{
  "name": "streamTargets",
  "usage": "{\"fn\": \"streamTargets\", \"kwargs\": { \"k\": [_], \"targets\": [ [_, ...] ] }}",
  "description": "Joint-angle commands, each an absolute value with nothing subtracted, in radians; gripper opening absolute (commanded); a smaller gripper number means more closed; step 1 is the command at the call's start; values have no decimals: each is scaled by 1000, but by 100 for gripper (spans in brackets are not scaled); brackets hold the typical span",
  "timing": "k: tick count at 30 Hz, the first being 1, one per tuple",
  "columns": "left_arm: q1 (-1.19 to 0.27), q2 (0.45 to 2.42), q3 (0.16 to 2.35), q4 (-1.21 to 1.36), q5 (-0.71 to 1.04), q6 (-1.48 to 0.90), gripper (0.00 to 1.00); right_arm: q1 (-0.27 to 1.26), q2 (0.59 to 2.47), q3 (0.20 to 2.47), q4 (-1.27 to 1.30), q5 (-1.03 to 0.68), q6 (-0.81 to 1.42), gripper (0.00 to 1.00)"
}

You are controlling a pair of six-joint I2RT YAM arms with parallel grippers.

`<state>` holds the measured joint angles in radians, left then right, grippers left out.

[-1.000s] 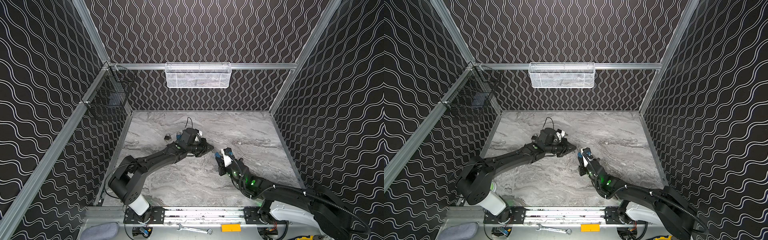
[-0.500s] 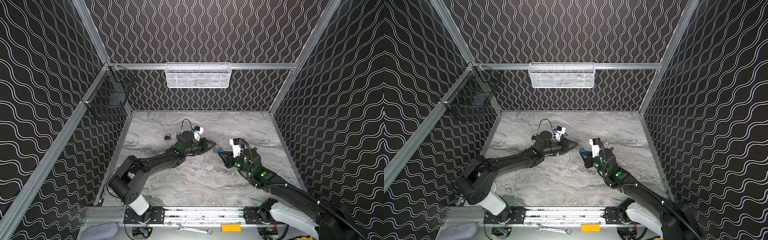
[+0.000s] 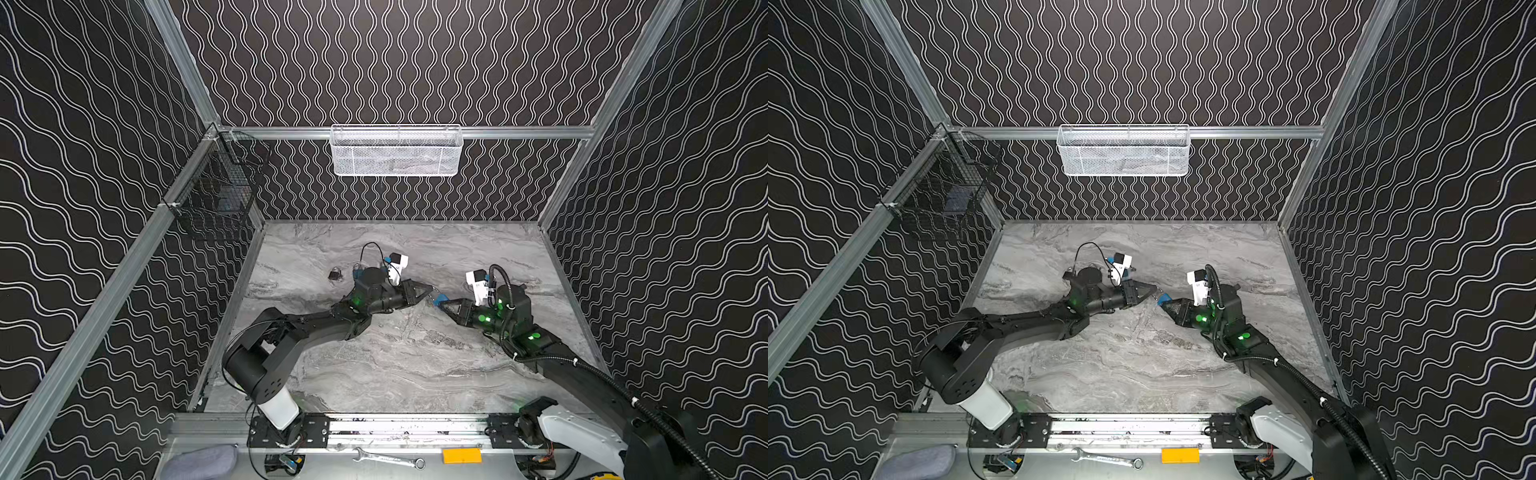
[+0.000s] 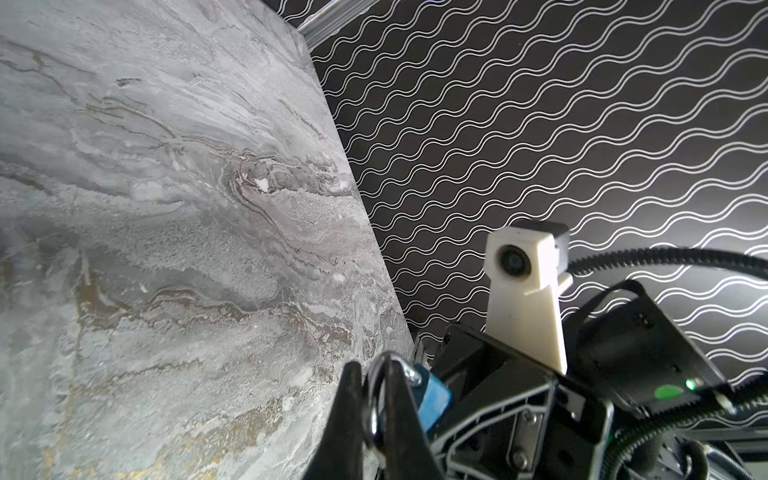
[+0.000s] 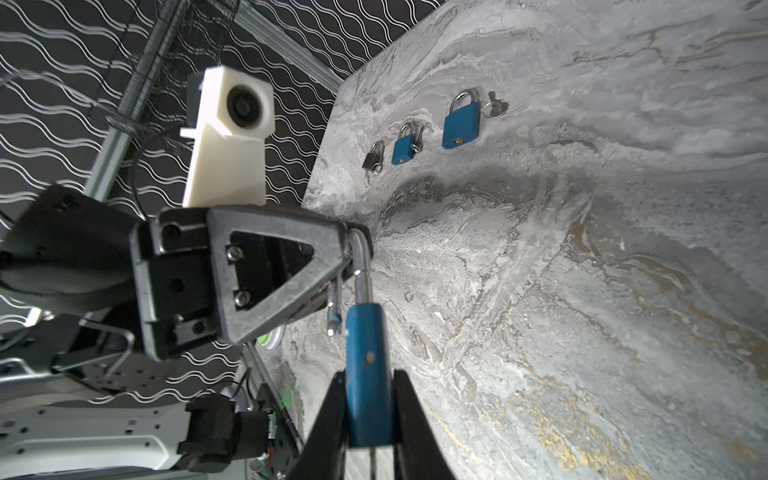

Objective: Lock with the key

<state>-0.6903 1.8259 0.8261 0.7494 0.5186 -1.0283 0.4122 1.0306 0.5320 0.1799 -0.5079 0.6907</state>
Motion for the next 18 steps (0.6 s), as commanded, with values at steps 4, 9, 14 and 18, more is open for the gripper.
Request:
{"fn": "streamTargets", "kwargs": {
  "k": [4,9,14,18],
  "targets": [
    [-691,1867,810,782,576,-984,0,378,1019,528,363,-556,821,7],
    [-692,1870,807,784,575,-988,0,372,1026,519,397,-585,845,6],
    [-692,1877,809,795,581,-998,0,364,1028,508,421,-599,859,6],
    [-693,1884,816,795,582,-1000,0,355,1032,494,457,-616,881,5]
  ]
}}
